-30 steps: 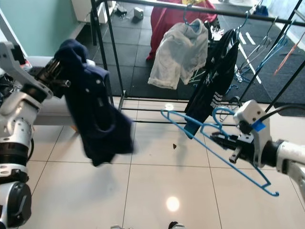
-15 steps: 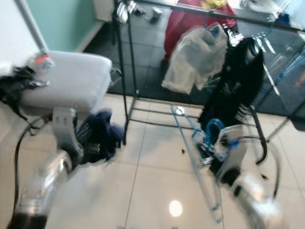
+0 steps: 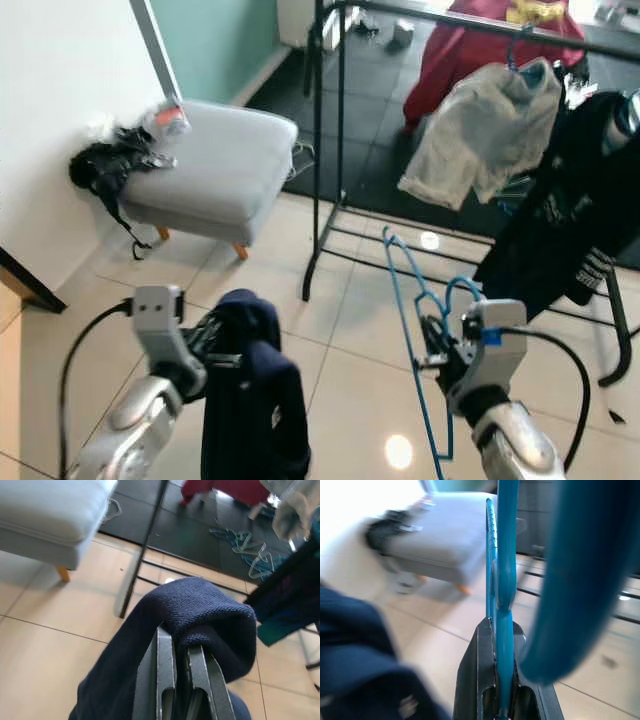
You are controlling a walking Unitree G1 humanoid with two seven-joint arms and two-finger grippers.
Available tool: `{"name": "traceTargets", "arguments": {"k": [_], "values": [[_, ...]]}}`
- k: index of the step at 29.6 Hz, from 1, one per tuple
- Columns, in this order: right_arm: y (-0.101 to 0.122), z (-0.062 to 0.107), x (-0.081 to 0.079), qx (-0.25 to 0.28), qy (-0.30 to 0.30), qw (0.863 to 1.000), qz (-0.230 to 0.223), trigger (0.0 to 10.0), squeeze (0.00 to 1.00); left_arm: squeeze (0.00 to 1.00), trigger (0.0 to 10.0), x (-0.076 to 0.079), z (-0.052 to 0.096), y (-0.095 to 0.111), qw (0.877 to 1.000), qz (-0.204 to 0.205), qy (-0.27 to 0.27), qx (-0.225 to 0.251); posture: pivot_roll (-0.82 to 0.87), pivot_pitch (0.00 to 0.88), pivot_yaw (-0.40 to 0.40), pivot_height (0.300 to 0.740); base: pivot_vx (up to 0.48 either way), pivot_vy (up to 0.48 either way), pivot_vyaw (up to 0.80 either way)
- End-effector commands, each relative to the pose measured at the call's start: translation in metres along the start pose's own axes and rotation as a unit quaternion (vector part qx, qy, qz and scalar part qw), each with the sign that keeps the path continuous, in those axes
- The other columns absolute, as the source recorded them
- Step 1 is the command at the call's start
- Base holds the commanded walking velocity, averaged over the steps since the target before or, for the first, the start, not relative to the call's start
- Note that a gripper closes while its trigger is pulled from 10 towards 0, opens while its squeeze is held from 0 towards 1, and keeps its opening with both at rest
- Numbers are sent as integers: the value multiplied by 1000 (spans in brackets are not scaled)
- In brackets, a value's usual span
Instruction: Hang hanger
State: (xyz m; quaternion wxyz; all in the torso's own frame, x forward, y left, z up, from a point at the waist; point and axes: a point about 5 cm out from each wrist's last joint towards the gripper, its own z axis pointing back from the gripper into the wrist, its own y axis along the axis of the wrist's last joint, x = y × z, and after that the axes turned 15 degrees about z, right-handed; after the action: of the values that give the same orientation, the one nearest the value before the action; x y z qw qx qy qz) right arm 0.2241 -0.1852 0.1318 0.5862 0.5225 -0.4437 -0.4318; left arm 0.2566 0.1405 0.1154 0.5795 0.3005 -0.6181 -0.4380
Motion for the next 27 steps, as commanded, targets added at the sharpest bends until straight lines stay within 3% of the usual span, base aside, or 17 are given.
{"name": "traceTargets", "arguments": {"k": [1,9,12,14,15,17,18,20,23,24,27], "values": [[-2,3,3,-6,-9,1000,-4,10000,0,0,10000,4,2,1,1000,22,7,2,27,167,-50,740,0,0,719],[0,0,3,0,-7,1000,-9,10000,0,0,10000,11,0,3,1000,31,-5,4,31,170,-62,740,0,0,716],[1,1,24,12,-55,998,-32,10000,0,0,10000,6,-2,5,998,61,-4,3,22,168,-65,740,0,0,717],[-13,10,57,-8,-124,991,-39,10000,0,0,10000,-15,-4,13,998,49,36,16,-3,172,-66,740,0,0,716],[-13,10,57,-8,-124,991,-39,10000,0,0,10000,-15,-4,13,998,49,36,16,-3,172,-66,740,0,0,712],[-34,22,76,-46,-159,986,-30,10000,0,0,10000,-42,-3,16,996,-15,91,20,-2,174,-64,740,0,0,712],[-34,22,76,-46,-159,986,-30,10000,0,0,10000,-42,-3,16,996,-15,91,20,-2,174,-64,740,0,0,712],[-58,33,80,-87,-166,982,-31,10000,0,0,10000,-68,2,1,990,-67,126,-10,3,176,-66,740,0,0,716],[-74,39,79,-114,-169,979,-32,10000,0,0,10000,-81,9,-14,986,-75,145,-38,-5,172,-62,740,0,0,715],[-94,47,76,-149,-169,974,-28,10000,0,0,10000,-92,17,-32,981,-79,163,-71,-12,172,-56,740,0,0,712],[-114,56,71,-185,-169,968,-25,10000,0,0,10000,-98,25,-50,975,-83,177,-101,-12,171,-53,740,0,0,712]]}}
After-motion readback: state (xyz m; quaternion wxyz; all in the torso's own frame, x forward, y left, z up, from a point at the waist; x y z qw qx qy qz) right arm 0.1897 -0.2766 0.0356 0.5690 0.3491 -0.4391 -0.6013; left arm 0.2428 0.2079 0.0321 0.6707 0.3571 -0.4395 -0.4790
